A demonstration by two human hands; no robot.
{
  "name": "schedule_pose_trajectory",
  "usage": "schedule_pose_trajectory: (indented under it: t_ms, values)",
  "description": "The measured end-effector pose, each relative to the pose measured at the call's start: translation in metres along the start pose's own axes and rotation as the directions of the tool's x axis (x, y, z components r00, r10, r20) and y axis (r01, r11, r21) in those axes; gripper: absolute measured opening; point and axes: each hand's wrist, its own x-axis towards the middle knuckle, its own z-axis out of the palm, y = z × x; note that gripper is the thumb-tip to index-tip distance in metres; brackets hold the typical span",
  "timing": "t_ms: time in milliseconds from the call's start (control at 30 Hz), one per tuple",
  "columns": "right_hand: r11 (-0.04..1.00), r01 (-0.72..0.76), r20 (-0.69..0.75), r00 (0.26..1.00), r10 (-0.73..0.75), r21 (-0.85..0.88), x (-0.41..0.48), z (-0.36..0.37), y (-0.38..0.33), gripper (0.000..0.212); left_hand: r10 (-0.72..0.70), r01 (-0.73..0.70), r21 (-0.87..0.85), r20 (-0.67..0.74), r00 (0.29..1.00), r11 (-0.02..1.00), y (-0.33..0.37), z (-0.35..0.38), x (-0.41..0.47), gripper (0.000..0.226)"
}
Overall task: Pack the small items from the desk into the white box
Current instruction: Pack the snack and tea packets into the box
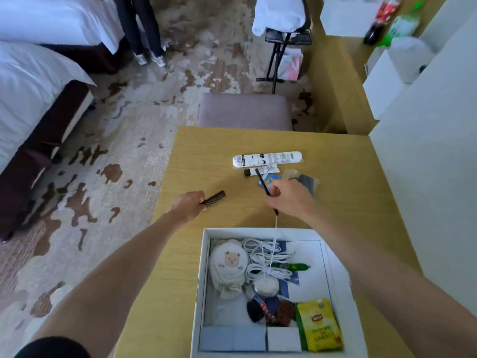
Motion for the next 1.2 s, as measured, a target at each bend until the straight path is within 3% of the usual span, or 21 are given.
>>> schedule_pose_trajectory:
  t_ms: [133,233,300,400,500,667,733,833,1033,1200]
  values:
    - [0.916,0.263,-0.291,0.941,-0.174,0.303,-0.059,-0.036,-0.011,0.011,-0.033,-0.055,-0.222,-0.373,0.927,0.973,0.025,-0.033,-0.048,0.011]
    - [0.803,0.333,-0.324,0.928,-0.186,0.494,-0.103,-0.036,-0.015,0.008,0.019,-0.229,-0.302,-0.567,0.824,0.925,0.063,-0.054,-0.098,0.015]
    - [0.75,0.296,-0.276,0.948,-0.157,0.591,-0.127,-0.03,-0.01,0.009,0.082,-0.323,-0.312,-0.593,0.801,0.893,0.086,-0.056,-0.134,0.016]
    - [0.722,0.249,-0.183,0.968,-0.171,0.645,-0.156,-0.023,0.001,0.012,0.093,-0.308,-0.387,-0.484,0.87,0.869,0.112,-0.046,-0.182,0.011]
    - [0.791,0.222,-0.096,0.974,-0.204,0.57,-0.184,-0.016,0.012,0.011,0.051,-0.226,-0.467,-0.359,0.932,0.855,0.125,-0.033,-0.211,0.003]
    - [0.927,0.187,0.063,0.974,-0.218,0.327,-0.219,0.003,0.024,0.009,-0.008,-0.165,-0.548,-0.299,0.954,0.82,0.123,-0.016,-0.226,0.009]
    - [0.977,0.146,0.141,0.976,-0.168,0.158,-0.223,0.009,0.025,0.009,-0.028,-0.149,-0.559,-0.295,0.955,0.816,0.118,-0.015,-0.227,0.01]
    - [0.96,0.227,0.257,0.949,-0.181,-0.162,-0.222,0.02,0.02,0.008,-0.037,-0.146,-0.586,-0.289,0.956,0.797,0.116,-0.017,-0.226,0.01]
    - [0.907,0.358,0.241,0.921,-0.305,-0.223,-0.213,0.047,0.0,0.006,0.015,-0.153,-0.562,-0.242,0.97,0.813,0.114,-0.009,-0.222,0.01]
    - [0.912,0.363,0.175,0.927,-0.332,-0.193,-0.206,0.061,0.0,0.011,0.066,-0.211,-0.524,-0.282,0.957,0.826,0.113,-0.008,-0.219,0.011]
